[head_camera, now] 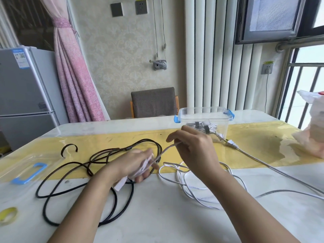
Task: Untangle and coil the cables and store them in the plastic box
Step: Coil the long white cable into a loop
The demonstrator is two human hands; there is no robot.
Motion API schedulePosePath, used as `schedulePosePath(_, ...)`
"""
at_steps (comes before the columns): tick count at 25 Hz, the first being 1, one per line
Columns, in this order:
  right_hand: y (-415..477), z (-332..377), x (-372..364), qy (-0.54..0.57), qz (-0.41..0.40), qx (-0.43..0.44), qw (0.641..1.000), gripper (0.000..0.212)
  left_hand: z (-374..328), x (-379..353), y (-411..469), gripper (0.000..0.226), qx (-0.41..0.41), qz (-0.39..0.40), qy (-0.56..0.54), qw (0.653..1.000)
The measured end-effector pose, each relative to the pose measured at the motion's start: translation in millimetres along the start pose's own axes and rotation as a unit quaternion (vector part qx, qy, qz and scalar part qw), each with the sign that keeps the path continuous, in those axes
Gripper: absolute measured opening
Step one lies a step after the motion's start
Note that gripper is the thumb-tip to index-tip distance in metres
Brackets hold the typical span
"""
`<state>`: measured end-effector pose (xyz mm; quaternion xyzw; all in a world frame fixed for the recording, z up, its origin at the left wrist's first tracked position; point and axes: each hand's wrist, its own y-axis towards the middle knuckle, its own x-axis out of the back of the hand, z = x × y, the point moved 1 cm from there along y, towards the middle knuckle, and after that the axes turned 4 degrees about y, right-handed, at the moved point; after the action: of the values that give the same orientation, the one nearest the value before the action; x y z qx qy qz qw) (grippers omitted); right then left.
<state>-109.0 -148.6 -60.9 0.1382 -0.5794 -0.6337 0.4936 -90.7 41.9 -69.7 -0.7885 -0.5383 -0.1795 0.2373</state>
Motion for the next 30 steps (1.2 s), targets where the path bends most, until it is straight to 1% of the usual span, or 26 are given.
schedulePosePath(2,2.0,-5.0,3.1,-0.004,-0.035,-0.034,0.999,0.026,-8.9,-10.7,-9.1,0.067,0.022,0.151,0.016,0.988)
schedulePosePath(3,4.8,-8.3,5.7,0.008,-0.039,-0.076,0.996,0.027,-12.5,-12.1,-13.3,0.070,0.025,0.205,0.002,0.978)
schedulePosePath(4,7.1,-13.3,9.7,0.043,-0.021,-0.139,0.989,0.030,-14.8,-10.7,-17.4,0.071,0.022,0.247,-0.019,0.969)
schedulePosePath(5,8.9,-18.4,14.8,0.099,0.027,-0.209,0.973,0.032,-14.8,-6.7,-19.9,0.070,0.013,0.277,-0.042,0.960)
schedulePosePath(6,9.4,-22.8,18.9,0.168,0.105,-0.269,0.943,0.031,-14.1,-1.6,-22.9,0.066,-0.001,0.296,-0.064,0.953)
schedulePosePath(7,8.6,-25.1,22.3,0.232,0.194,-0.309,0.902,0.026,-13.1,4.0,-25.7,0.062,-0.011,0.306,-0.086,0.948)
schedulePosePath(8,7.5,-25.3,24.1,0.280,0.272,-0.331,0.859,0.018,-11.8,9.2,-27.9,0.058,-0.013,0.304,-0.107,0.947)
schedulePosePath(9,6.2,-23.3,24.3,0.309,0.321,-0.339,0.829,0.021,-10.8,13.2,-30.0,0.055,-0.008,0.292,-0.120,0.949)
schedulePosePath(10,5.2,-22.0,23.3,0.332,0.340,-0.336,0.813,0.027,-9.3,15.9,-30.7,0.055,-0.003,0.272,-0.121,0.955)
schedulePosePath(11,4.7,-21.8,21.9,0.347,0.333,-0.330,0.812,0.030,-8.0,17.5,-30.5,0.056,0.001,0.251,-0.111,0.962)
schedulePosePath(13,5.6,-22.2,20.7,0.341,0.309,-0.311,0.832,0.025,-6.7,18.2,-29.6,0.057,0.005,0.220,-0.093,0.971)
schedulePosePath(15,4.0,-25.6,21.5,0.301,0.323,-0.307,0.843,0.018,-6.4,17.3,-27.3,0.057,0.006,0.210,-0.094,0.973)
schedulePosePath(18,0.0,-22.8,16.7,0.270,0.363,-0.320,0.832,0.013,-7.2,13.3,-22.8,0.053,0.011,0.193,-0.115,0.974)
schedulePosePath(20,-0.3,-15.9,10.1,0.251,0.363,-0.305,0.844,0.008,-7.7,9.5,-18.8,0.050,0.017,0.160,-0.116,0.980)
schedulePosePath(21,-0.6,-14.6,6.3,0.235,0.353,-0.296,0.856,0.010,-8.0,7.9,-17.0,0.050,0.017,0.141,-0.115,0.983)
schedulePosePath(23,0.0,-12.8,1.9,0.211,0.329,-0.287,0.874,0.021,-9.8,5.7,-14.8,0.045,0.012,0.108,-0.120,0.987)
schedulePosePath(25,1.3,-11.4,1.9,0.224,0.310,-0.294,0.876,0.026,-12.1,5.3,-14.6,0.042,0.006,0.084,-0.128,0.988)
schedulePosePath(27,2.1,-8.2,3.5,0.252,0.297,-0.306,0.869,0.019,-12.5,4.9,-13.9,0.042,0.000,0.066,-0.119,0.991)
schedulePosePath(28,2.2,-6.9,4.0,0.256,0.294,-0.306,0.869,0.024,-12.0,4.7,-13.2,0.042,-0.003,0.056,-0.111,0.992)
schedulePosePath(30,0.2,-6.3,2.4,0.257,0.284,-0.302,0.873,0.042,-10.9,3.5,-10.7,0.043,-0.011,0.035,-0.104,0.994)
